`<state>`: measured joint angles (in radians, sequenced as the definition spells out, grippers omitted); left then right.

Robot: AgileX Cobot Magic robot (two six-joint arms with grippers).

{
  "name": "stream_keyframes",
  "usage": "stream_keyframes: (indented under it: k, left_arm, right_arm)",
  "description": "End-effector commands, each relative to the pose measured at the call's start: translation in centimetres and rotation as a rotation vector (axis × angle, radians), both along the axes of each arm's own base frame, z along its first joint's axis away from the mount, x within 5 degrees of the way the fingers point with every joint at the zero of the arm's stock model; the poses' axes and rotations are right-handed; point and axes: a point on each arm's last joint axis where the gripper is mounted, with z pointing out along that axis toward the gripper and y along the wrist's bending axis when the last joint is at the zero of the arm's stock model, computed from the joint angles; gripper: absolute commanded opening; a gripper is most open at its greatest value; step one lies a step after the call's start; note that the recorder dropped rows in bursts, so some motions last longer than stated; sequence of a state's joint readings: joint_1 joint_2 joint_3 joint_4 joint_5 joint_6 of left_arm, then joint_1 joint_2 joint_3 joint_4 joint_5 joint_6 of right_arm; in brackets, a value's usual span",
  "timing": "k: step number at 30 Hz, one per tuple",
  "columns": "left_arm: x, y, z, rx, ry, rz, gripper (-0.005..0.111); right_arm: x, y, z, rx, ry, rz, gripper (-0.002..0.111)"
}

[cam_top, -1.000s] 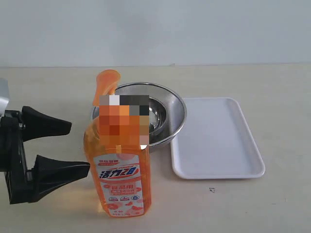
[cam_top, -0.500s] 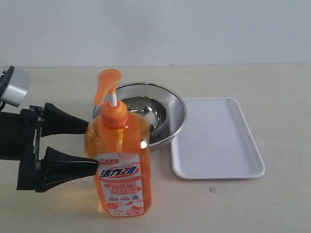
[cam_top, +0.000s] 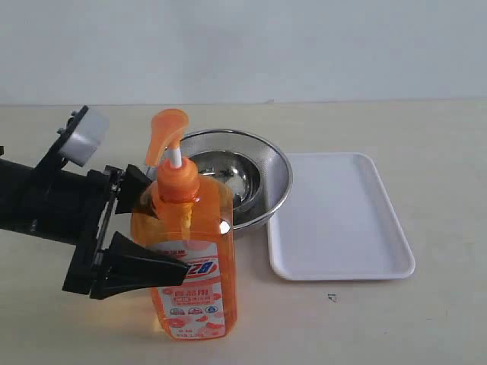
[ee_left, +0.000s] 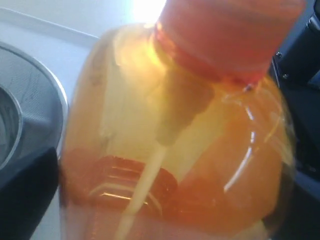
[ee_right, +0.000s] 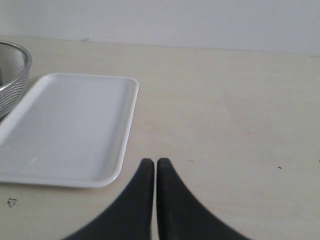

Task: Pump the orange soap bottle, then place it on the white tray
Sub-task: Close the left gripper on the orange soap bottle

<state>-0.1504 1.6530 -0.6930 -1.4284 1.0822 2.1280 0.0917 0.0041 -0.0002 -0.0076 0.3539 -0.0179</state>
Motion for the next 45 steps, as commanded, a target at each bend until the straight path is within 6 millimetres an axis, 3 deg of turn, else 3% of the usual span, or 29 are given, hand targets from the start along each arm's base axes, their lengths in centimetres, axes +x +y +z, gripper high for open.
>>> stream_keyframes:
  k: [1,7,25,28,34,36,45]
  left_arm:
    - [0.7,-1.3,0.0,0.002,-0.019,-0.039,0.095]
    - [1.1,-2.6,-1.0,-0.094,0.072,-0.069,0.095]
    - [1.1,-2.6,-1.0,-0.107,0.078,-0.075,0.093]
    - [1.1,-2.6,-1.0,-0.105,0.078,-0.07,0.077]
    - [1.1,-2.6,-0.9,-0.11,0.079,-0.074,0.019]
    - [1.1,-2.6,-0.9,-0.109,0.079,-0.076,0.004]
    - [1.0,-2.7,-0.7,-0.136,0.087,-0.086,0.005]
  right_arm:
    - [0.0,0.0,0.1,-0.002,-0.015,-0.001,0.0]
    - [0.0,0.0,0.1,-0.002,-0.015,-0.001,0.0]
    - [0.0,0.0,0.1,-0.002,-0.015,-0.001,0.0]
    - [0.0,0.0,0.1,-0.002,-0.015,-0.001,0.0]
    - [0.0,0.0,0.1,-0.002,-0.015,-0.001,0.0]
    - [0.0,0.0,0.1,-0.002,-0.015,-0.001,0.0]
    - [0.0,0.0,0.1,0.005,-0.009,-0.001,0.0]
